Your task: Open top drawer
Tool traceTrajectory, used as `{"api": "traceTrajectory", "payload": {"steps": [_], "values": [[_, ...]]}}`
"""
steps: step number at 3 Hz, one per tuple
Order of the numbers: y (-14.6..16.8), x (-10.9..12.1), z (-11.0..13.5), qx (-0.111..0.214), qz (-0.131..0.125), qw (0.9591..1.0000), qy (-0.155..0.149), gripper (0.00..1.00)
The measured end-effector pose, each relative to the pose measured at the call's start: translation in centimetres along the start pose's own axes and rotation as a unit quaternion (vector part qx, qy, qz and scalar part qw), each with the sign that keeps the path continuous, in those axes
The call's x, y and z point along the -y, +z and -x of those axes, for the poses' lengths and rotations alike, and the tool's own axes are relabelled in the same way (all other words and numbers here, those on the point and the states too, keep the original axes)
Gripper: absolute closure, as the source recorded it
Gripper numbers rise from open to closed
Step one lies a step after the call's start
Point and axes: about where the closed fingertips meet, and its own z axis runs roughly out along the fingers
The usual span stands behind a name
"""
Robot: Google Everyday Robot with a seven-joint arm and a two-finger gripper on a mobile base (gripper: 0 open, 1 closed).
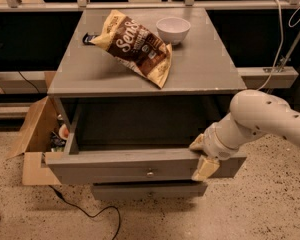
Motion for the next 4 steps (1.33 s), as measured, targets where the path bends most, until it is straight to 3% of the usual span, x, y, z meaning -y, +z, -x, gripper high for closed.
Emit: {"api": "traceTrajectory", "payload": {"steps": [1, 3, 4], "values": [[0.3, -0.3, -0.1, -0.001, 0.010, 0.9999, -0.008, 0.00], [0.1, -1.2, -0.9, -0.007, 0.023, 0.9996, -0.015, 0.42], [-0.4, -1.5, -1.5, -0.005, 0.025, 0.9996, -0.014, 0.71]]}}
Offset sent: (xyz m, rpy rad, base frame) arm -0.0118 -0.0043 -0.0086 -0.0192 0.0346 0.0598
